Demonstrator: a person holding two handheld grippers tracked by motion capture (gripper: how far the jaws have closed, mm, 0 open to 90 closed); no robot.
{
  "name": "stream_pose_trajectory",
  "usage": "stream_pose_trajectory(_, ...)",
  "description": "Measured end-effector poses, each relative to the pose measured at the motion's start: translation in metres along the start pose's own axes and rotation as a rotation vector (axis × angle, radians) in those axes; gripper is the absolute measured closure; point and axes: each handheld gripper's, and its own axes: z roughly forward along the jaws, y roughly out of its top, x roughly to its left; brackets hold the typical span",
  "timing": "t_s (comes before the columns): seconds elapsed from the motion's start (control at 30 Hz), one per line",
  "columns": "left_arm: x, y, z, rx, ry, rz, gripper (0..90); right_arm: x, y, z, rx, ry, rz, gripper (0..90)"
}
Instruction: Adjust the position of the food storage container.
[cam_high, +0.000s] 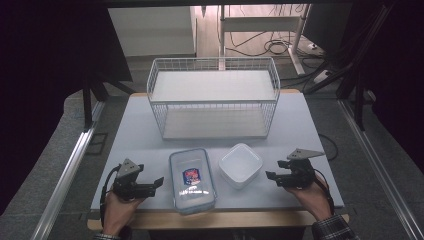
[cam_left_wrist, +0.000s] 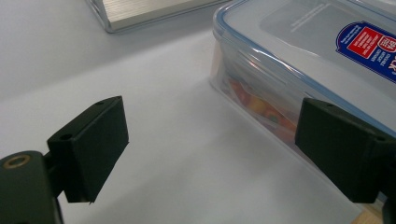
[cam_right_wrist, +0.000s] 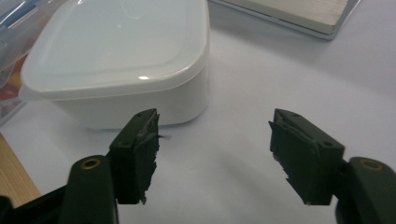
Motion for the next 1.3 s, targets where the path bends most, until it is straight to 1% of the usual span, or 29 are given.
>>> stream_pose_trajectory(0.03, 0.0, 0.0, -0.001, 0.002, 0.008, 0.005, 8.2, 0.0, 0.001, -0.001, -0.001, -0.002, -0.001, 35.5)
stream_pose_trajectory(0.1, 0.0, 0.0, -0.001, 0.0, 0.012, 0.001, 4.5, 0.001, 0.002, -0.002, -0.005, -0.007, -0.011, 36.9)
stream_pose_trajectory(0.13, 0.0, 0.001, -0.001, 0.003, 0.014, -0.008, 4.5, 0.002, 0.004, -0.003, -0.006, -0.013, -0.018, 38.9)
stream_pose_trajectory(0.17, 0.0, 0.001, 0.0, 0.004, 0.013, -0.016, 0.9, 0.003, 0.007, -0.003, -0.01, -0.003, -0.042, 44.4)
stream_pose_trajectory(0.23, 0.0, 0.001, -0.001, 0.002, 0.008, -0.01, 1.8, 0.004, 0.009, -0.003, -0.01, 0.004, -0.051, 46.2)
stream_pose_trajectory(0.3, -0.001, 0.001, -0.001, 0.007, 0.019, -0.001, 2.0, 0.008, 0.014, -0.003, -0.008, 0.009, -0.061, 50.7)
stream_pose_trajectory(0.37, -0.001, 0.001, 0.0, 0.002, 0.024, 0.003, 2.0, 0.009, 0.016, -0.003, -0.012, 0.008, -0.061, 51.1)
stream_pose_trajectory(0.4, -0.001, 0.001, 0.0, 0.0, 0.027, 0.006, 1.9, 0.01, 0.021, -0.004, -0.02, 0.022, -0.06, 52.3)
stream_pose_trajectory(0.43, -0.001, 0.001, 0.001, -0.002, 0.028, 0.013, 1.9, 0.01, 0.021, -0.004, -0.02, 0.022, -0.06, 52.3)
stream_pose_trajectory(0.47, -0.001, 0.0, 0.003, -0.001, 0.039, 0.032, 1.4, 0.011, 0.027, -0.005, -0.028, 0.019, -0.056, 56.1)
stream_pose_trajectory(0.5, -0.001, 0.0, 0.003, -0.001, 0.039, 0.032, 1.4, 0.011, 0.027, -0.005, -0.028, 0.019, -0.056, 56.1)
stream_pose_trajectory(0.53, -0.001, 0.0, 0.004, 0.004, 0.051, 0.046, 1.5, 0.012, 0.032, -0.006, -0.036, 0.045, -0.055, 60.7)
stream_pose_trajectory(0.57, -0.001, 0.0, 0.005, 0.009, 0.06, 0.054, 1.5, 0.012, 0.032, -0.006, -0.036, 0.045, -0.055, 60.7)
stream_pose_trajectory(0.63, 0.001, 0.0, 0.007, 0.023, 0.07, 0.041, 1.0, 0.016, 0.039, -0.004, -0.023, 0.06, -0.073, 66.6)
stream_pose_trajectory(0.67, 0.003, -0.001, 0.008, 0.022, 0.068, 0.03, 0.0, 0.021, 0.044, 0.0, -0.008, 0.057, -0.1, 73.2)
stream_pose_trajectory(0.73, 0.007, -0.002, 0.008, 0.005, 0.061, 0.007, 0.0, 0.025, 0.048, 0.006, 0.002, 0.059, -0.124, 81.2)
stream_pose_trajectory(0.77, 0.008, -0.002, 0.007, -0.007, 0.059, 0.002, 0.0, 0.027, 0.05, 0.009, 0.012, 0.055, -0.136, 86.4)
stream_pose_trajectory(0.8, 0.01, -0.003, 0.005, -0.027, 0.046, 0.003, 0.0, 0.029, 0.051, 0.012, 0.016, 0.05, -0.137, 89.2)
stream_pose_trajectory(0.87, 0.011, -0.003, 0.005, -0.036, 0.043, 0.003, 0.0, 0.03, 0.054, 0.015, 0.016, 0.045, -0.133, 89.4)
stream_pose_trajectory(0.9, 0.012, -0.004, 0.005, -0.043, 0.043, 0.002, 0.0, 0.033, 0.058, 0.021, 0.009, 0.067, -0.13, 89.4)
stream_pose_trajectory(0.97, 0.013, -0.004, 0.005, -0.057, 0.033, -0.003, 0.0, 0.035, 0.061, 0.023, 0.008, 0.073, -0.13, 89.5)
stream_pose_trajectory(1.0, 0.014, -0.005, 0.005, -0.057, 0.034, -0.006, 0.0, 0.037, 0.064, 0.026, 0.004, 0.075, -0.144, 89.4)
stream_pose_trajectory(1.03, 0.014, -0.005, 0.005, -0.058, 0.035, -0.007, 0.0, 0.041, 0.068, 0.031, 0.0, 0.088, -0.159, 89.3)
stream_pose_trajectory(1.07, 0.015, -0.005, 0.005, -0.061, 0.032, -0.008, 0.0, 0.041, 0.068, 0.031, 0.0, 0.088, -0.159, 89.3)
stream_pose_trajectory(1.17, 0.015, -0.004, 0.004, -0.062, 0.033, -0.007, 0.0, 0.046, 0.075, 0.04, -0.007, 0.099, -0.18, 88.4)
stream_pose_trajectory(1.2, 0.015, -0.004, 0.004, -0.063, 0.032, -0.004, 0.0, 0.048, 0.077, 0.043, -0.01, 0.109, -0.184, 88.0)
stream_pose_trajectory(1.23, 0.015, -0.004, 0.004, -0.065, 0.03, -0.003, 0.0, 0.052, 0.081, 0.05, -0.007, 0.128, -0.189, 88.4)
stream_pose_trajectory(1.27, 0.014, -0.004, 0.004, -0.066, 0.028, -0.003, 0.0, 0.054, 0.083, 0.054, -0.006, 0.126, -0.193, 88.9)
stream_pose_trajectory(1.3, 0.014, -0.004, 0.004, -0.065, 0.027, -0.003, 0.0, 0.054, 0.083, 0.054, -0.006, 0.126, -0.193, 88.9)
